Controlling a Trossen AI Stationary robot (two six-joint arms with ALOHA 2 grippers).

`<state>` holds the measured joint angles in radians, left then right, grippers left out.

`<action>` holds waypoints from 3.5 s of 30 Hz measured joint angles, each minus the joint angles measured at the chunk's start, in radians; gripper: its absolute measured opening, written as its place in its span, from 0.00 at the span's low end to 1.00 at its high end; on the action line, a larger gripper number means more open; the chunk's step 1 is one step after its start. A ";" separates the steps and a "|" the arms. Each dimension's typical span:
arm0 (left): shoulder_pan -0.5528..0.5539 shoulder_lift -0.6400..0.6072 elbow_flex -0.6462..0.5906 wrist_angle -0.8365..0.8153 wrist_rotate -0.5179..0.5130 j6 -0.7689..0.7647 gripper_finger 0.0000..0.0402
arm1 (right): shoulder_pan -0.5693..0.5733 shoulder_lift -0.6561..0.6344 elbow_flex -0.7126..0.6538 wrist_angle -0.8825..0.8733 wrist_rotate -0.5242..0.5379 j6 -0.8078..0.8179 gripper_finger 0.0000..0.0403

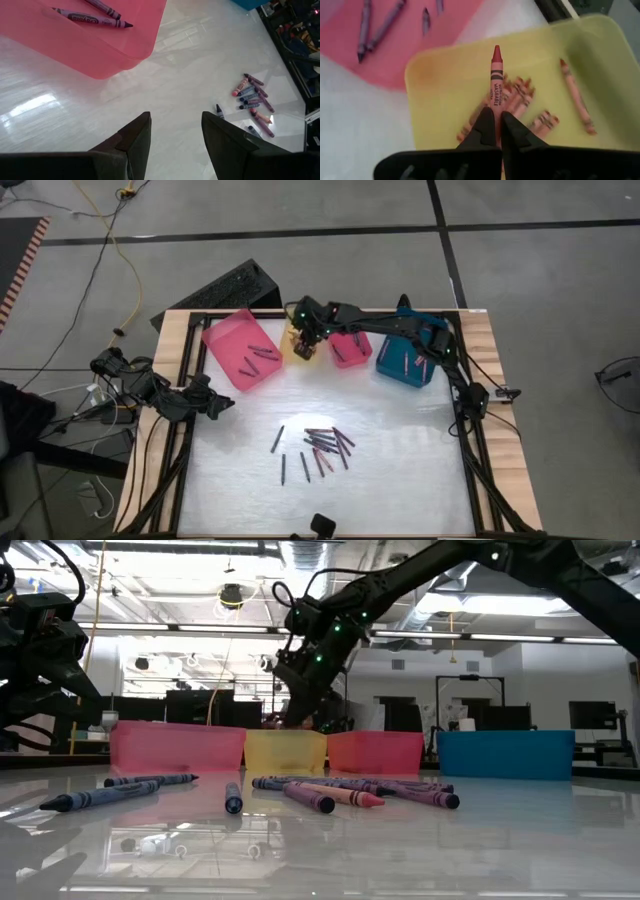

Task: Sort crayons
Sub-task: Put the red crayon into the yellow bin, then put the violet crayon into the pink bin

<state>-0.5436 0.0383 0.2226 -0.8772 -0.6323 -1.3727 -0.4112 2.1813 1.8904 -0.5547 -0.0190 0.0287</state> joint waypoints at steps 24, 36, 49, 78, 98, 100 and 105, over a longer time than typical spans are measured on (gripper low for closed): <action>0.000 0.000 0.000 0.000 -0.001 0.000 0.41 | -0.004 0.018 0.001 -0.007 0.005 0.024 0.12; 0.000 0.000 0.000 0.000 -0.001 0.000 0.41 | 0.006 0.010 0.001 -0.046 -0.003 0.027 0.13; 0.000 0.000 0.000 0.000 0.000 0.000 0.41 | 0.097 -0.062 0.001 -0.264 -0.043 0.024 0.13; 0.000 0.000 0.000 0.000 0.000 0.000 0.41 | 0.529 -0.071 -0.119 -0.750 -0.046 0.385 0.13; 0.000 0.000 0.000 0.000 0.000 0.000 0.41 | 0.585 -0.070 -0.164 -0.656 -0.038 0.382 0.13; 0.000 0.000 0.000 0.000 0.000 0.000 0.41 | 0.587 -0.070 -0.164 -0.656 -0.034 0.382 0.13; 0.000 0.000 0.000 0.000 -0.001 0.000 0.41 | 0.596 -0.069 -0.164 -0.650 -0.026 0.382 0.13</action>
<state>-0.5436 0.0383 0.2226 -0.8772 -0.6329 -1.3727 0.1852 2.1127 1.7264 -1.2047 -0.0453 0.4107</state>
